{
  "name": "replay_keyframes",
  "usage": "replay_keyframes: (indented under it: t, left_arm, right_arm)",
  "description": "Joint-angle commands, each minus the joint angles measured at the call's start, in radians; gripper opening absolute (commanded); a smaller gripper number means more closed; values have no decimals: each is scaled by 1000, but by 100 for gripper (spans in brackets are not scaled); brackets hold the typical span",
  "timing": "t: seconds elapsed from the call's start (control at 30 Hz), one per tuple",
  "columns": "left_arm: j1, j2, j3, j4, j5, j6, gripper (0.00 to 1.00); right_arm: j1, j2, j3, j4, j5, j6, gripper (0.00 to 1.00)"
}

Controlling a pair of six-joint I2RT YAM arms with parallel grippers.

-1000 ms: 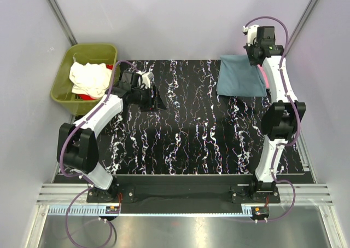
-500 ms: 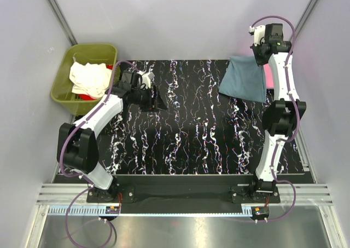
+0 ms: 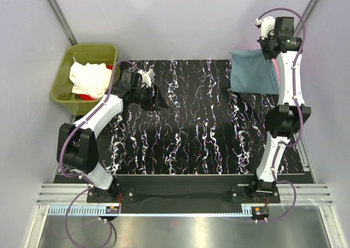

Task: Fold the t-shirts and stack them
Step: Neatly place the folded tshirt to the corner

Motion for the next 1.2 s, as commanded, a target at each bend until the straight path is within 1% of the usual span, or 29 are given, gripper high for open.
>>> replay_keyframes:
  t: [0.0, 0.27, 0.4, 0.5, 0.67, 0.77, 0.83, 1.1, 1.17]
  left_arm:
    - [-1, -49, 5, 36, 40, -12, 62]
    - [-2, -30, 6, 39, 48, -17, 62]
    - [-1, -27, 5, 43, 46, -18, 62]
    - [-1, -19, 2, 43, 52, -18, 62]
    - [-1, -15, 6, 41, 52, -15, 62]
    - [-1, -16, 2, 43, 51, -11, 62]
    - [-1, -16, -3, 44, 51, -14, 62]
    - [-1, 8, -3, 53, 68, -21, 62]
    - [-1, 14, -7, 55, 68, -21, 62]
  right_arm:
    - [-34, 36, 126, 30, -18, -28, 0]
    - [-69, 205, 277, 57, -19, -40, 0]
    - [-78, 242, 248, 148, 21, -65, 0]
    - [-92, 240, 255, 197, -19, -40, 0]
    - [-94, 219, 190, 318, -19, -62, 0]
    - [-103, 237, 216, 344, -19, -73, 0]
    - [-112, 251, 227, 352, -45, -70, 0]
    - [-131, 309, 244, 400, -28, -82, 0]
    - [-143, 320, 250, 435, -30, -70, 0]
